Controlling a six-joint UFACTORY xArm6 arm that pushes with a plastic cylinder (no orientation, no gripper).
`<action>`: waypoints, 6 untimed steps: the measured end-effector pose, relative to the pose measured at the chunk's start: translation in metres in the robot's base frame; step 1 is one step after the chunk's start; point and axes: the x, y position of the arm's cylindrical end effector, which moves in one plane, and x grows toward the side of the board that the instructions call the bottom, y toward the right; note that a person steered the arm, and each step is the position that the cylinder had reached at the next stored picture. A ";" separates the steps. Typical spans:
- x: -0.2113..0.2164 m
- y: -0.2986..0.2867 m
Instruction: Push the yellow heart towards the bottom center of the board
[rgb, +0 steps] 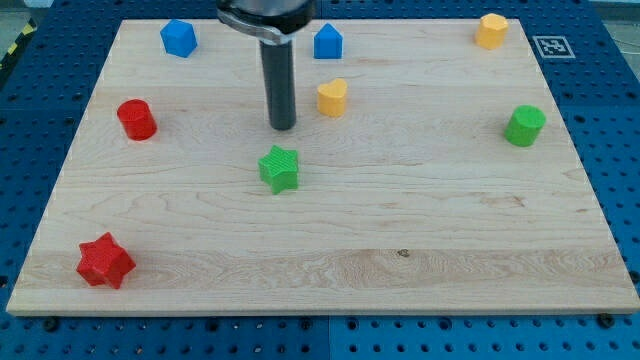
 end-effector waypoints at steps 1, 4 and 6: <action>-0.015 0.021; -0.047 0.057; -0.047 0.075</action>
